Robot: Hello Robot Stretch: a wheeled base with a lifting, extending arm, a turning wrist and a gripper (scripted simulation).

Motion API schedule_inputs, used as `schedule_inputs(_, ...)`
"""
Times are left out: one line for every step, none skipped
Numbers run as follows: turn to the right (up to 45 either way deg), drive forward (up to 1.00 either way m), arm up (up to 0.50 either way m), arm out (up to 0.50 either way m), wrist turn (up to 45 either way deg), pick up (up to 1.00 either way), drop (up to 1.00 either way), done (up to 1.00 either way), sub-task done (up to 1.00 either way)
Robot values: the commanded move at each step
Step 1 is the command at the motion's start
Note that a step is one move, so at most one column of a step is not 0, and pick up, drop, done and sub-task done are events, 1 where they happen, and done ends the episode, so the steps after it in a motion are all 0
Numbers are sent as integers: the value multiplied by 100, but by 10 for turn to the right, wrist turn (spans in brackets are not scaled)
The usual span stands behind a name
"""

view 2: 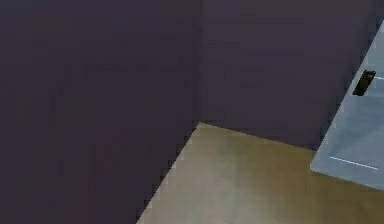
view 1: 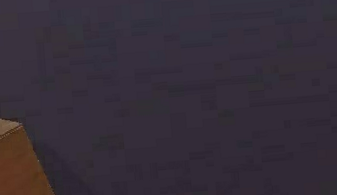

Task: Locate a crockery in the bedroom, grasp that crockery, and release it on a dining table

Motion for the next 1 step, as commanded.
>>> schedule_inputs(-450,0,0,0,0,0,0,0,0)
